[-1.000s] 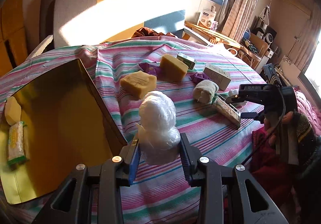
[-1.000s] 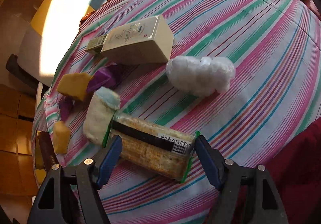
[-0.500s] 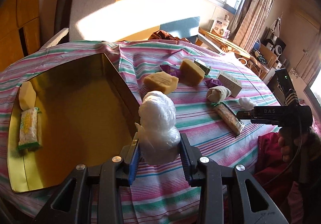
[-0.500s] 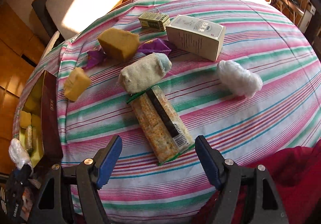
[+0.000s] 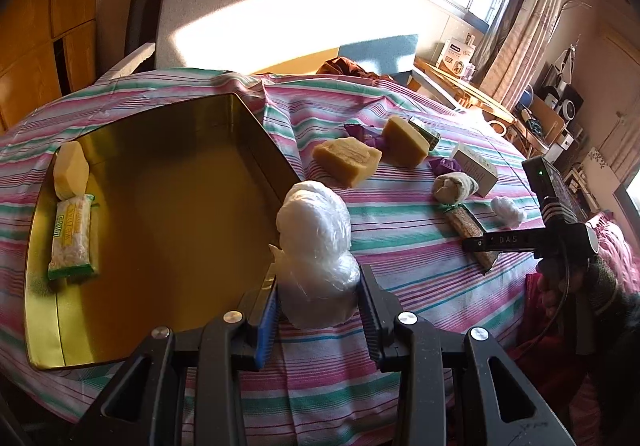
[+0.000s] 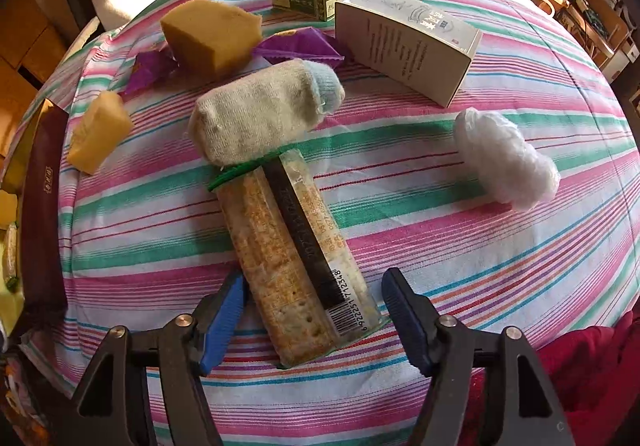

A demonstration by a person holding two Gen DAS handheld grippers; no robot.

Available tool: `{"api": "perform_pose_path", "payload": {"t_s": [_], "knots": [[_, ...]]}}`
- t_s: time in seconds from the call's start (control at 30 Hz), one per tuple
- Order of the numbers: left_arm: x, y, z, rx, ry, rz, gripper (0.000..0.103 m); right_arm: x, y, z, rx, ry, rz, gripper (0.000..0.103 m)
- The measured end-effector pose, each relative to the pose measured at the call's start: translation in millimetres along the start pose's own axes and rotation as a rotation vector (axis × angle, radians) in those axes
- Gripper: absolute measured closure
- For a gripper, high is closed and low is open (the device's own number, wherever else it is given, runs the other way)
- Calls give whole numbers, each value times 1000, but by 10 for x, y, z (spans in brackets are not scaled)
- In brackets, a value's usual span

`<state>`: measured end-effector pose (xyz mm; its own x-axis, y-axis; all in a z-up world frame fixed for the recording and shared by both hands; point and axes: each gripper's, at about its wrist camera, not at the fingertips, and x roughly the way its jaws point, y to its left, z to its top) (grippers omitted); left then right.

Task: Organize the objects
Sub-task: 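Carry the bundle into the tray and release it with the left while the right grasps the cracker pack, then carry the cracker pack into the gold tray and release it with the right gripper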

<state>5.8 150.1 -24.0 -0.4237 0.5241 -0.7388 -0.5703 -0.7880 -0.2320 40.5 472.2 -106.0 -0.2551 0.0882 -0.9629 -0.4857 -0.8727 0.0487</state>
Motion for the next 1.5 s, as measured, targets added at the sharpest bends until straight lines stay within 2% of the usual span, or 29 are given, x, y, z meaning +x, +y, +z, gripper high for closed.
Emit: {"api": "perform_pose_path", "payload": {"t_s": [0.03,0.07,0.2,0.4,0.53,0.63,0.73,0.8,0.93,1.13,1.2,1.27,1.5], "knots": [[-14,35,-2,-7,0,4,66,-10,38,-7,-24,-11,-12,48],[-35,80,-4,-18,0,10,66,-13,71,-14,-43,-18,-11,49],[-167,401,5,-97,-12,50,66,-6,97,-28,-69,-24,-28,50],[-367,1081,-46,-224,-22,181,66,-7,84,-43,-78,-28,-33,50],[-382,1422,-127,-254,17,265,66,-12,74,-49,-86,-31,-35,50],[-333,1527,-178,-251,44,305,65,-15,67,-52,-93,-34,-37,50],[-283,1577,-219,-251,63,335,63,-20,48,-64,-97,-37,-39,51],[-279,1600,-244,-256,69,355,53,-25,35,-69,-100,-38,-41,51],[-331,1574,-272,-225,52,400,52,-10,113,-82,-112,-43,-49,51],[-427,1563,-286,-270,8,392,50,-42,120,-105,-123,-43,-37,52],[-483,1509,-276,-275,-22,391,38,-64,129,-121,-127,-38,-19,52],[-540,1451,-252,-268,-51,404,34,-93,147,-151,-132,-32,14,52],[-624,1340,-217,-254,-87,385,33,-239,168,-277,-145,-39,105,52]]}}
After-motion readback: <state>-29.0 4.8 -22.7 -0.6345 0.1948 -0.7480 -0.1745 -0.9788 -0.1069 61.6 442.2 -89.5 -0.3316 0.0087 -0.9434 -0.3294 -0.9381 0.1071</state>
